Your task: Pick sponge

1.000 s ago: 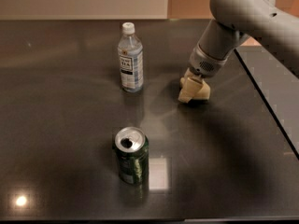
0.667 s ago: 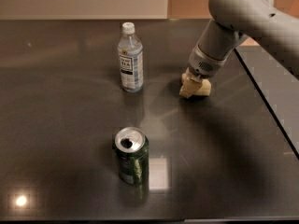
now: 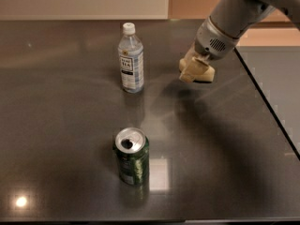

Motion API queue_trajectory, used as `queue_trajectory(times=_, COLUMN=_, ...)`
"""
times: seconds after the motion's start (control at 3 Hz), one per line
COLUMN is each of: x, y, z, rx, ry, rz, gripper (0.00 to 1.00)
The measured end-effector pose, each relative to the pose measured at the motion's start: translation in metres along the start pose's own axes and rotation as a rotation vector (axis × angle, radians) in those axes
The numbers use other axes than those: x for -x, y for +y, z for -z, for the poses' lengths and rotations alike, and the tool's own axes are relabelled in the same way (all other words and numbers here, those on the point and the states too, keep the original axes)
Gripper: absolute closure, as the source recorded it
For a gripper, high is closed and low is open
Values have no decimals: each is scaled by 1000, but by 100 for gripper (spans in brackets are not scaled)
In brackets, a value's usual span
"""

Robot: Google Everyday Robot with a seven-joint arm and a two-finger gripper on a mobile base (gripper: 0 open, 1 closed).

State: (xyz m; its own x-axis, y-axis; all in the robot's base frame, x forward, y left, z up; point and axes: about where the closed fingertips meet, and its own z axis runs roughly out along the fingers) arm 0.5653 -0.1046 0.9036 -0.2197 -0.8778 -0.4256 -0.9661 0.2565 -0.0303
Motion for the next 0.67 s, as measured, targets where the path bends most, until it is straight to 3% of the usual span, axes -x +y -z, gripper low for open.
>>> queue_trajectory(times=0.33, x=13, y=8, z=26, rx=-3, ry=-49, rz=22, gripper=100)
queue_trajectory(times=0.67, x=26, y=20, z=58, rx=29, ry=-111, rz=30, gripper=100)
